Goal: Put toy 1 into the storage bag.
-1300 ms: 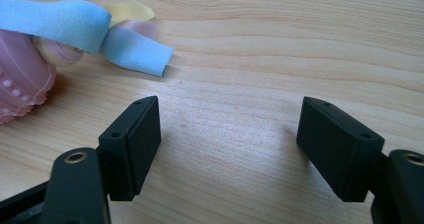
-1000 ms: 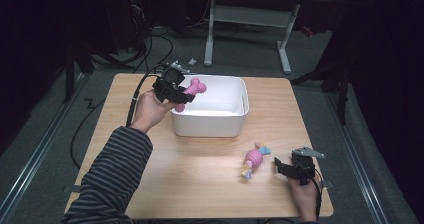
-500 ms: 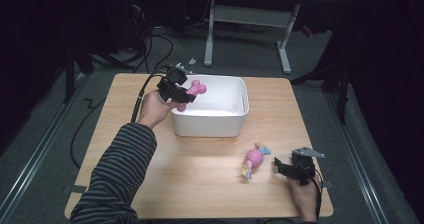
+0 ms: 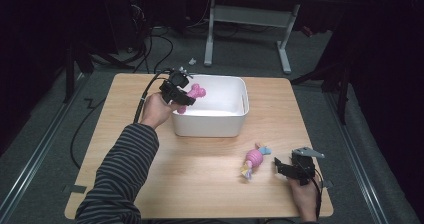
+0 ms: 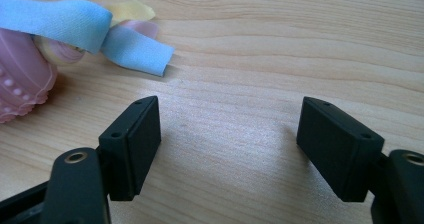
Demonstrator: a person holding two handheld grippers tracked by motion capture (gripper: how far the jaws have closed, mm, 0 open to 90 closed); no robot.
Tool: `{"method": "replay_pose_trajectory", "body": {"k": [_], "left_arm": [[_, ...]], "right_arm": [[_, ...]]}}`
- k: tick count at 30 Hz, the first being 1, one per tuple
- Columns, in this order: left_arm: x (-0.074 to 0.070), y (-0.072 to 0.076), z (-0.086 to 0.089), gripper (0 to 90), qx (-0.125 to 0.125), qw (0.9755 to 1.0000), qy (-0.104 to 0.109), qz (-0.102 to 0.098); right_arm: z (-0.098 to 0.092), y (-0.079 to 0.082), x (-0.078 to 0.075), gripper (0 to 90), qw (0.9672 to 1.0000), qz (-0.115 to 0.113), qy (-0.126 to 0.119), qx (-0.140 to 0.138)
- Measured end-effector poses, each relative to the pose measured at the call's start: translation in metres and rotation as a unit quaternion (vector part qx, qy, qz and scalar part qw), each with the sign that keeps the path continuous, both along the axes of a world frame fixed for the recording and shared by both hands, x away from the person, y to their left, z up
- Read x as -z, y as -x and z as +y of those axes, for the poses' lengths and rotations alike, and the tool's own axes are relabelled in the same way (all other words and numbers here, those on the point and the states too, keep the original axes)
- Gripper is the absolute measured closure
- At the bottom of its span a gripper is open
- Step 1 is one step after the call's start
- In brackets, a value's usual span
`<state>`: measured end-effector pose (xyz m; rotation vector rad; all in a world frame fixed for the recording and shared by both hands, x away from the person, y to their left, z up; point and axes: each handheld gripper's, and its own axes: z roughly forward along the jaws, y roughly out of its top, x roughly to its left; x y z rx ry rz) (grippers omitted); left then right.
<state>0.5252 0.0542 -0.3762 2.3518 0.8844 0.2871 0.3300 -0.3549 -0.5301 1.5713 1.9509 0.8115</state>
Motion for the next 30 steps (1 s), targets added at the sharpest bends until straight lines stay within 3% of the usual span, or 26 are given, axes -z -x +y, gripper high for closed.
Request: {"method": "replay_pose_trajectory", "body": {"k": [11,15,19,30], "left_arm": [[0.010,-0.002,-0.001,56.8,0.000,1.0000,-0.003,0.009],[0.009,-0.001,0.002,50.2,-0.004,0.9998,0.014,0.011],[0.006,0.000,0.003,46.2,-0.004,0.9998,0.014,0.011],[-0.008,0.017,0.018,35.1,-0.017,0.9981,0.056,-0.019]], "right_arm": [[0.000,0.000,0.000,25.8,1.0000,0.000,0.000,0.000],[0.000,0.000,0.000,25.8,1.0000,0.000,0.000,0.000],[0.000,0.000,0.000,25.6,1.0000,0.001,0.000,0.000],[0.000,0.000,0.000,25.6,1.0000,0.001,0.000,0.000]]}}
